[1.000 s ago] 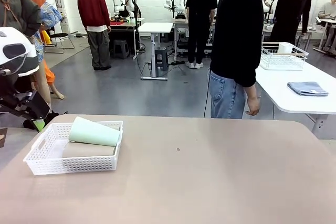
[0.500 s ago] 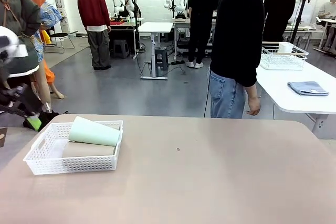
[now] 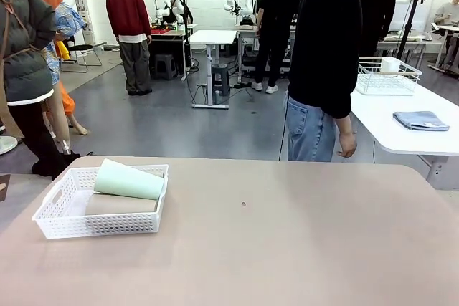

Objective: Clean and organize the cups into the basket.
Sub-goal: Move the Organizing basket back to the left side of the table.

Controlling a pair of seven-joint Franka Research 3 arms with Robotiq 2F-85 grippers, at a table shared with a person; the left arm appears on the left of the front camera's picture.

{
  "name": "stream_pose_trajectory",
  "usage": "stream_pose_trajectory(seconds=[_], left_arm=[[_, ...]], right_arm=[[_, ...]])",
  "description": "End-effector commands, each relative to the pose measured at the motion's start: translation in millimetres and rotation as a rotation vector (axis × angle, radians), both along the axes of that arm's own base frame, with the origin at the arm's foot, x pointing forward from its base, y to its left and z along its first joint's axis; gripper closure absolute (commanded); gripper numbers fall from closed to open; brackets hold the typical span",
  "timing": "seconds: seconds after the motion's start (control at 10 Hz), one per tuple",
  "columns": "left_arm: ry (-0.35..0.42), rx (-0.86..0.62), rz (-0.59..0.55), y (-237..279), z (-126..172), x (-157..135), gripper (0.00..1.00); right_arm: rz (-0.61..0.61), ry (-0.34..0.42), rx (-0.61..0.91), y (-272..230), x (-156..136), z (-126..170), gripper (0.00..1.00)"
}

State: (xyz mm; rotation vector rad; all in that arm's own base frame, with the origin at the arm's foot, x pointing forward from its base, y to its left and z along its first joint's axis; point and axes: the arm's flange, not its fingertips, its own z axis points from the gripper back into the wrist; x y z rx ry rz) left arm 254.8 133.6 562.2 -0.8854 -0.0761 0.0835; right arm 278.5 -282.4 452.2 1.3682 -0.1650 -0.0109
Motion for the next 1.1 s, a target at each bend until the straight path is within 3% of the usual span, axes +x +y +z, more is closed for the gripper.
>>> stream_pose_trajectory(seconds=[0.0, 0.1, 0.2, 0.3, 0.5, 0.6, 0.7, 1.0], left_arm=[[-0.009, -0.237, 0.042, 49, -31, 7, 0.0], [-0.056, -0.325, 0.099, 78, -51, 7, 0.0], [-0.068, -0.368, 0.153, 103, -46, 27, 0.0], [-0.089, -0.42, 0.241, 130, -74, 7, 0.0], [-0.107, -0.445, 0.32, 161, -75, 19, 0.0], [-0.117, -0.45, 0.378, 174, -84, 9, 0.0], [-0.131, -0.469, 0.402, 185, -94, -6, 0.0], [-0.1, -0.463, 0.418, 186, -93, -3, 0.0]], right_arm=[[0.002, 0.014, 0.007, 1, -1, 2, 0.0], [0.002, 0.014, 0.007, 1, -1, 2, 0.0], [0.002, 0.014, 0.007, 1, -1, 2, 0.0], [0.002, 0.014, 0.007, 1, -1, 2, 0.0], [0.002, 0.014, 0.007, 1, -1, 2, 0.0], [0.002, 0.014, 0.007, 1, -1, 2, 0.0], [0.002, 0.014, 0.007, 1, -1, 2, 0.0], [0.002, 0.014, 0.007, 1, -1, 2, 0.0]])
